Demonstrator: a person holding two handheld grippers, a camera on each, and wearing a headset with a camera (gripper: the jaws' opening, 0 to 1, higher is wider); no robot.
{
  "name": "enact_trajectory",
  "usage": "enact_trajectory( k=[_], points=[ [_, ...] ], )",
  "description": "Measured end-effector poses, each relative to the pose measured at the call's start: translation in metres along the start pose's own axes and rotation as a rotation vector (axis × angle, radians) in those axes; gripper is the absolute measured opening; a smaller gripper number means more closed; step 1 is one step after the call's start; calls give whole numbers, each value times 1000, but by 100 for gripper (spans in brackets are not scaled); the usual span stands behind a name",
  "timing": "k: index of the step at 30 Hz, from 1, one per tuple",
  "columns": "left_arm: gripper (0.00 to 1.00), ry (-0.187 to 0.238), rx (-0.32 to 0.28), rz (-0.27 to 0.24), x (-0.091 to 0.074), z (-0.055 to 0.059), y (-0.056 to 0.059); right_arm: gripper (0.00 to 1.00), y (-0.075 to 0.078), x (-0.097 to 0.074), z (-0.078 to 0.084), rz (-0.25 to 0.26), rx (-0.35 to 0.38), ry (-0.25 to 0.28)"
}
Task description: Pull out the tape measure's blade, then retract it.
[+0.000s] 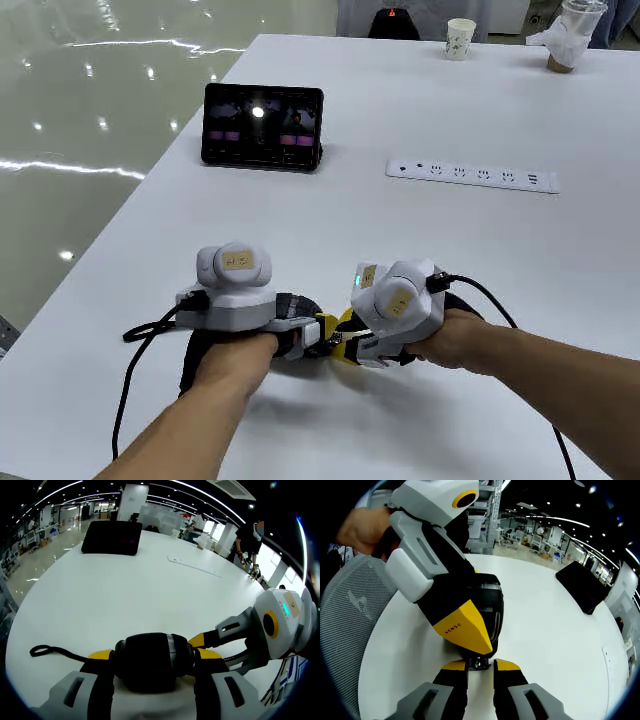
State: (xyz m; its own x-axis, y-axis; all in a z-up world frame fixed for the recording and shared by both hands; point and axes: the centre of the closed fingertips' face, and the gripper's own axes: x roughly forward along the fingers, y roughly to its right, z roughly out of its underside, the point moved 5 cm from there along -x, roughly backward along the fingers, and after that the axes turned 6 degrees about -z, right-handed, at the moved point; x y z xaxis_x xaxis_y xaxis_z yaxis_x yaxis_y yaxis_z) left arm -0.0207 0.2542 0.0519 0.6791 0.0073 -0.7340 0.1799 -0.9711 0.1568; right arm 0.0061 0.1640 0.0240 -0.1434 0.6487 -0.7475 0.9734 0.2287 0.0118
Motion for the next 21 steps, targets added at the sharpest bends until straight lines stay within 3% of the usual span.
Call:
enact_trajectory(
  k=[21],
  points=[
    [61,-1,31,-7,-8,5,-3,22,-4,-11,6,7,15,-9]
  ],
)
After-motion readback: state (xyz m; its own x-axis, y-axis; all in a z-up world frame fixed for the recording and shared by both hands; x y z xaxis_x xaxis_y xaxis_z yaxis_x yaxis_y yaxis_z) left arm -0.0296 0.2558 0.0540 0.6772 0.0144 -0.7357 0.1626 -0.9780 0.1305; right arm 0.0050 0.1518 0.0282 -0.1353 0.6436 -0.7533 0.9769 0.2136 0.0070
